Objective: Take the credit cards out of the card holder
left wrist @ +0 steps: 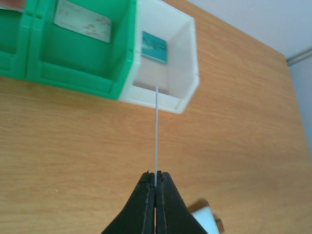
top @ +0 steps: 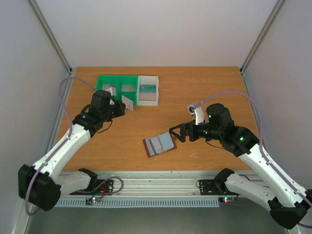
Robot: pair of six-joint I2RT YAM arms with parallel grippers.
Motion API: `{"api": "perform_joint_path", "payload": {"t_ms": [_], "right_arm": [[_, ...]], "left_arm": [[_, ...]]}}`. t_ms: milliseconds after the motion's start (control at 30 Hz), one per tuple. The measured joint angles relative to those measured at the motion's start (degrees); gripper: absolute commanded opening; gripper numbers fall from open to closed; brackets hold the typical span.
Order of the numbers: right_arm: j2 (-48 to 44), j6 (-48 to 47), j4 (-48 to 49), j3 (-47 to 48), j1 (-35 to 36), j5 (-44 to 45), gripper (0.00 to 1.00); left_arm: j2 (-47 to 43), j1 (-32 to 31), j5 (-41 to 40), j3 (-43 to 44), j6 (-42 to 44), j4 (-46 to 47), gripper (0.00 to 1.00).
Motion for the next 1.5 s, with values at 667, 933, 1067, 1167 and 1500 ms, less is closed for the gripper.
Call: {"api": "perform_joint_path", "payload": {"t_ms": [667, 933, 1067, 1167, 1500], "right_arm": [[4.4, -1.3, 0.2, 0.9, 0.0, -2.6, 0.99], [5.6, -1.4, -0.1, 1.4, 0.0, -2.4, 0.99], [5.8, -1.6, -0.8, 1.7, 0.0, -2.0, 0.98], [6.1, -1.7, -1.2, 1.8, 0.0, -1.6, 0.98], [7.1, -2.2, -1.8, 3.5, 0.0, -0.5, 0.98]], "left_arm": [[31.5, 9.7, 1.3, 20.5, 4.3, 3.9, 0.01], [41.0, 10.9, 2.1, 27.5, 6.3, 5.2, 0.00], [44.2, 11.3, 2.2, 30.3, 7.0, 5.5, 0.00], [46.5, 11.7, 2.3, 32.5, 7.4, 5.6, 0.00], [53.3, 11.8, 2.5, 37.8, 8.7, 5.7, 0.01]]}}
